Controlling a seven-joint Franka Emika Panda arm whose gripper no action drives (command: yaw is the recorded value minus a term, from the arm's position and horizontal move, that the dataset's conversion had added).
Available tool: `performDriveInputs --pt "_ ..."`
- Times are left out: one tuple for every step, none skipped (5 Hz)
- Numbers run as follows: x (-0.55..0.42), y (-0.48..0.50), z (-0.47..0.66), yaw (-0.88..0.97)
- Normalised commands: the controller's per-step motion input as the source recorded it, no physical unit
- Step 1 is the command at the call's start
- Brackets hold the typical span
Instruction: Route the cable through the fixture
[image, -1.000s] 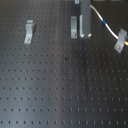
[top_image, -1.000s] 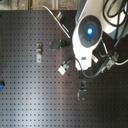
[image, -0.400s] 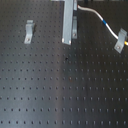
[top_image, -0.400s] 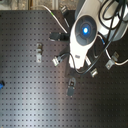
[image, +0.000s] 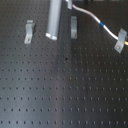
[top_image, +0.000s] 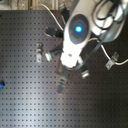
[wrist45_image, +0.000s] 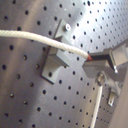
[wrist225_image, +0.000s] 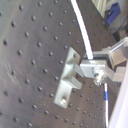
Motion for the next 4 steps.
performDriveInputs --pt "0.014 0.036 0.00 0.00" --pt "0.094 0.213 0.14 0.10" --pt "0.041 0.135 0.16 0.10" --pt "0.000 0.000 0.04 0.00"
